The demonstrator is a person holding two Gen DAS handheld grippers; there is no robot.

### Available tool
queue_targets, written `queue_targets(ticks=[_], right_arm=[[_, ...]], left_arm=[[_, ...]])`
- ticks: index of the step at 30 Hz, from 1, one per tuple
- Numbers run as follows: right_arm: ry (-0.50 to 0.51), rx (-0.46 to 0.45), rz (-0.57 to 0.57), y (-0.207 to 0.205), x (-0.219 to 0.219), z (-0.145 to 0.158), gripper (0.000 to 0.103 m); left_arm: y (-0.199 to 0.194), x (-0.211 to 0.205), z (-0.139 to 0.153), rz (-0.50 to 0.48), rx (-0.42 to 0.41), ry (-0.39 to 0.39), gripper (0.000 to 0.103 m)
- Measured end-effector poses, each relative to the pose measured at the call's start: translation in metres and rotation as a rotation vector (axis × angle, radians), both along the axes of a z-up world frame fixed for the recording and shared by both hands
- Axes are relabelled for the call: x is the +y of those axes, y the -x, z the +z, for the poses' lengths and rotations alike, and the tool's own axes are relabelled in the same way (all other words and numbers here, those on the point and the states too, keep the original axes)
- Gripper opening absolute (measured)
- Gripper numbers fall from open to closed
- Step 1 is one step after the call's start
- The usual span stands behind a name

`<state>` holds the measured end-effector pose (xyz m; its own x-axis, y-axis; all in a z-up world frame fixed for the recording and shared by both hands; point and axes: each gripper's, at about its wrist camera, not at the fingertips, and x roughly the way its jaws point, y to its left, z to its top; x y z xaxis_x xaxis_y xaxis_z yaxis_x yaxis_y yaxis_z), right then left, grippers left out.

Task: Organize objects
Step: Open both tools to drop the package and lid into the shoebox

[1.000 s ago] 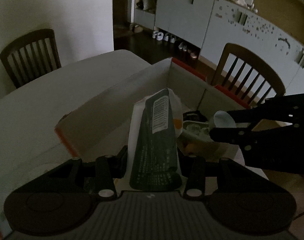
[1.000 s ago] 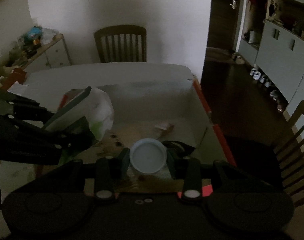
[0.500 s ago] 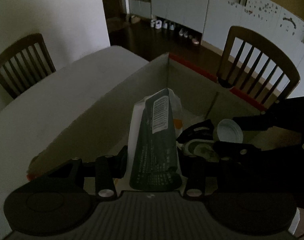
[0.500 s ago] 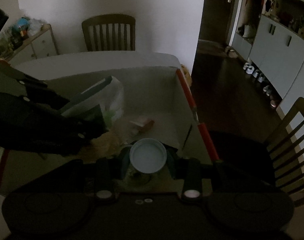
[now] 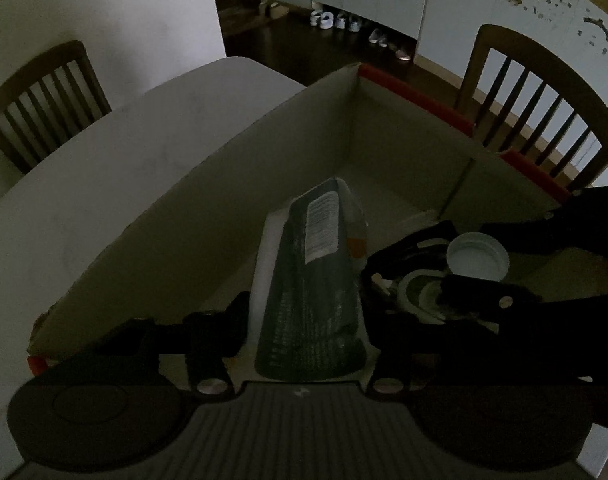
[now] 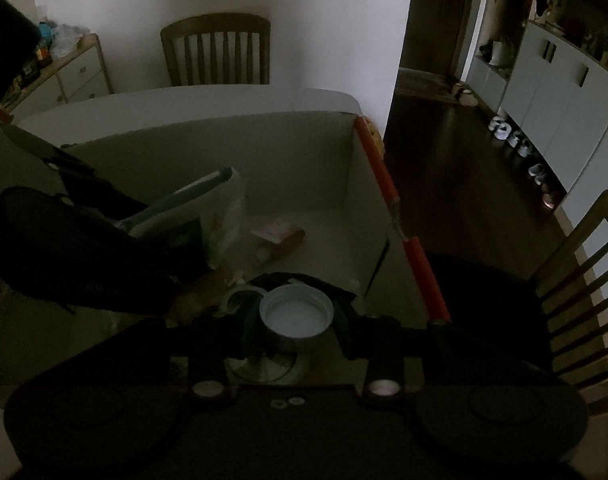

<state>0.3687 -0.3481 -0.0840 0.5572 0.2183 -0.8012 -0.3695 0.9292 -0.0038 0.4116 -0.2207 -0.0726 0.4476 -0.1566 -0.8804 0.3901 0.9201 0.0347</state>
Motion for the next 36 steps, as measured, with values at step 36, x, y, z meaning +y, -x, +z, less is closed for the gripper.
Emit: queue_targets(ticks=[36], right_arm=[[-0.04,-0.062,0.017,0.055,-0.01,0.055,0.062]], left_arm=[[0.054,0.033,0.052,-0.029,-0.12,0.153,0.083]])
